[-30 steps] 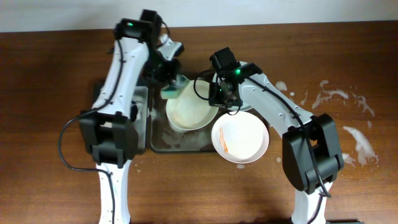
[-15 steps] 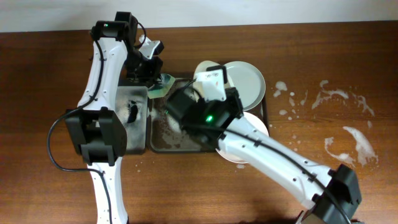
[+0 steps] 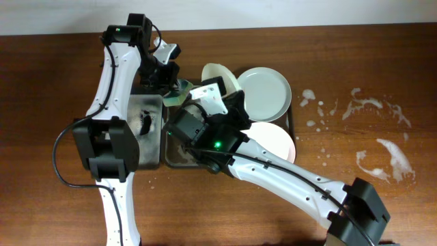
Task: Clean dirty plates on tray and stack at the side
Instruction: 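Lift the cream plate with the right gripper and raise the left gripper away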
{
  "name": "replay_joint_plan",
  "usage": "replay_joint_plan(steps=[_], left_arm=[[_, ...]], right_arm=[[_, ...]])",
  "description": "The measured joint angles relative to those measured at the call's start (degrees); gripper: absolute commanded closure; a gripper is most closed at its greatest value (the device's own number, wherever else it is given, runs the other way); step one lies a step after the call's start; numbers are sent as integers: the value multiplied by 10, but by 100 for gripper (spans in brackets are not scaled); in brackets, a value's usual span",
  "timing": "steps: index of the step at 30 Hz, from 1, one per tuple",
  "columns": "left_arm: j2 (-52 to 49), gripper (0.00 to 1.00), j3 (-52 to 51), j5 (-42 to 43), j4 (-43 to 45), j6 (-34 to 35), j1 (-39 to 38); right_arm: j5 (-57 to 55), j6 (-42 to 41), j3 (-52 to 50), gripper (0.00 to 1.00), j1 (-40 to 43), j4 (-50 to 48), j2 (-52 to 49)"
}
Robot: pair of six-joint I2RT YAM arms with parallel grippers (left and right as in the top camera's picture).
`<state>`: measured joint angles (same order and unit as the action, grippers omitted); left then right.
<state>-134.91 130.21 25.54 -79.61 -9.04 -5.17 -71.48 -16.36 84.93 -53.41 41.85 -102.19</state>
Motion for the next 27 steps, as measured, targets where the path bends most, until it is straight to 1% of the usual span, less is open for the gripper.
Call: replay_joint_plan(steps=[4, 8, 11, 15, 27], left_arm=[[0, 100, 0, 0, 10, 0, 0], [0, 100, 0, 0, 14, 0, 0], [0, 100, 0, 0, 19, 0, 0], [0, 100, 0, 0, 25, 0, 0], [0, 100, 0, 0, 25, 0, 0]], right_arm=[[-63, 82, -2, 96, 0, -51, -3], [-90, 192, -2, 96, 0, -169, -4], [-126, 244, -2, 96, 0, -209, -5], [-151, 268, -2, 96, 0, -211, -5], [-150, 271, -2, 96, 0, -211, -5]])
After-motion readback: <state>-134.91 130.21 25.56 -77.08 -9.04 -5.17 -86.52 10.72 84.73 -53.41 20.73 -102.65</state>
